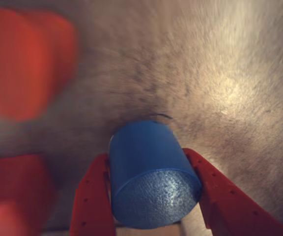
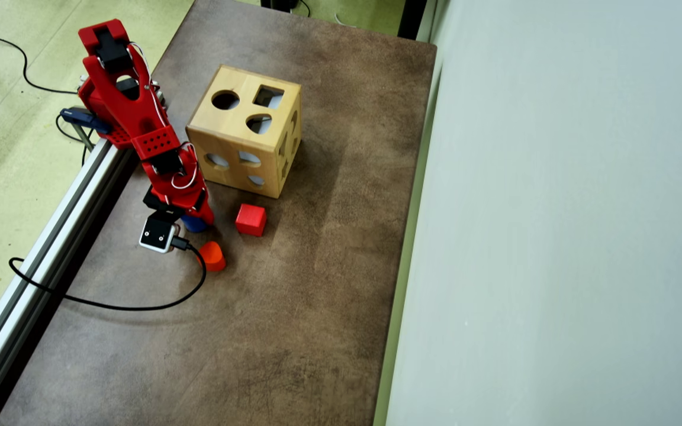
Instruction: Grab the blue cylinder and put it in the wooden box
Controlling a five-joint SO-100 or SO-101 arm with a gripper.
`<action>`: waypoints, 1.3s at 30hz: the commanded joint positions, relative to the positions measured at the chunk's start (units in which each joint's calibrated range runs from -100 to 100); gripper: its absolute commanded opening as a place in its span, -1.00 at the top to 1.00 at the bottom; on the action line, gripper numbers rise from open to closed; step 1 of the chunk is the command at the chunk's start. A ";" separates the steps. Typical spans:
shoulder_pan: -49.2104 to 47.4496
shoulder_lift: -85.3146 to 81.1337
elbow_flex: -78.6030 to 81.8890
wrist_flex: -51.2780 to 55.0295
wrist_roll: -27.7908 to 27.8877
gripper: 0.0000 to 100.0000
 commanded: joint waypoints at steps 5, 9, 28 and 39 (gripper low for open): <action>-0.41 -30.94 0.04 11.70 -0.29 0.96; -0.41 -43.42 0.04 16.28 -0.34 0.96; -20.10 -66.10 -0.85 30.84 -7.47 0.96; -30.43 -65.16 -0.76 35.10 -7.57 0.96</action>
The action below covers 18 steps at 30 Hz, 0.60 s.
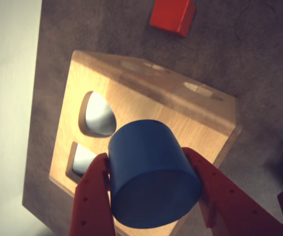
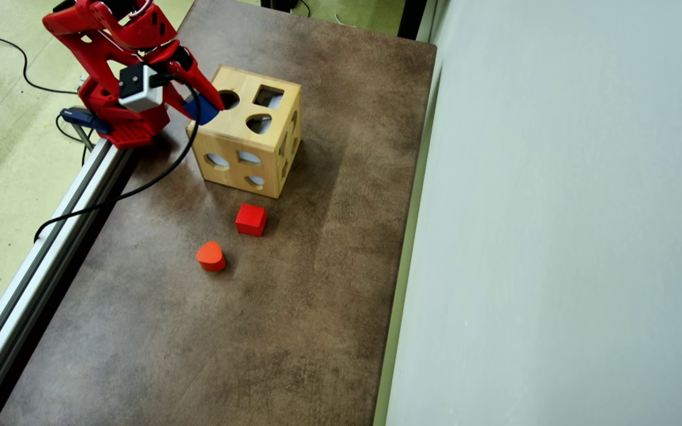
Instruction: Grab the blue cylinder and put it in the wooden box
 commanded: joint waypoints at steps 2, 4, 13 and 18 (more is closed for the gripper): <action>-2.13 -0.50 -0.59 0.23 -0.78 0.96; -3.24 0.09 -0.32 0.23 -1.76 0.96; -10.82 6.72 -0.32 0.31 -5.23 0.96; -12.68 6.72 -0.23 0.47 -6.01 0.96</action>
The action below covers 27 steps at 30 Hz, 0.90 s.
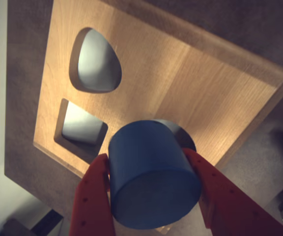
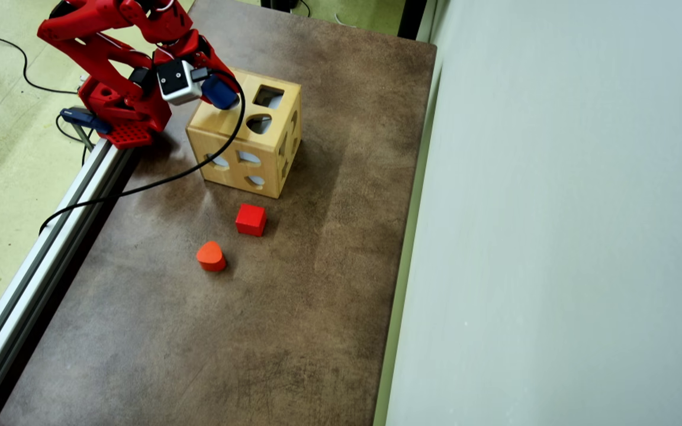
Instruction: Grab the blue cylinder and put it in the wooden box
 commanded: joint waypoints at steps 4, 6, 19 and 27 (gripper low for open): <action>-1.11 0.28 -0.32 2.32 -0.20 0.96; -1.04 0.28 -0.85 3.21 -0.20 0.96; -0.74 0.28 -0.94 3.53 0.10 0.96; -1.04 0.62 -0.41 3.53 0.24 0.95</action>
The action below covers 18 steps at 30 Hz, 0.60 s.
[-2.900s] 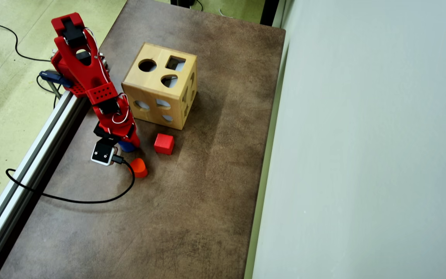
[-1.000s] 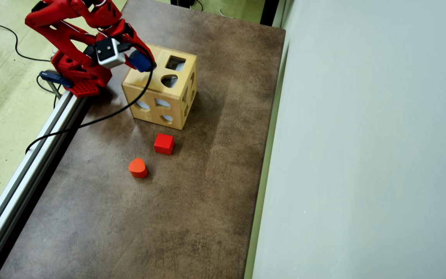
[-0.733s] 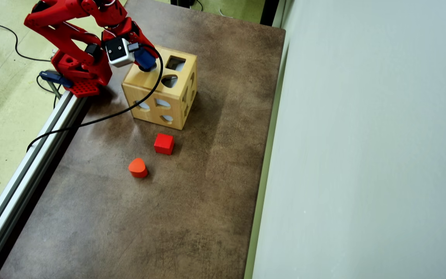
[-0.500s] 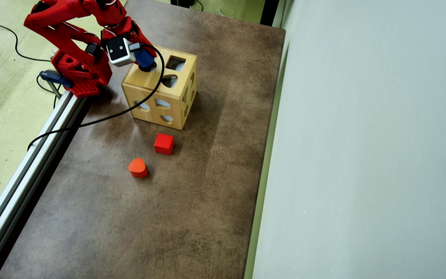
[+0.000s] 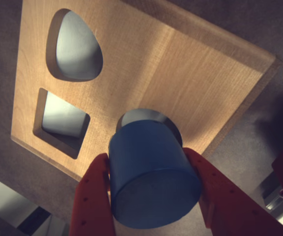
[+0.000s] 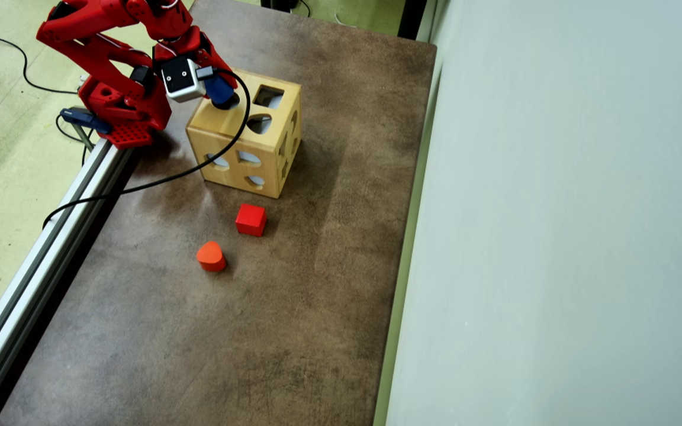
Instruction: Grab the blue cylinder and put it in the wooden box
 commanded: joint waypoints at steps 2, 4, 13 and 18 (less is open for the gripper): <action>-0.46 2.14 -0.59 0.14 0.49 0.92; -0.46 3.93 -0.94 0.14 0.49 0.84; -0.46 4.52 -0.94 0.14 0.49 0.64; -0.54 4.61 -0.23 -0.42 0.54 0.64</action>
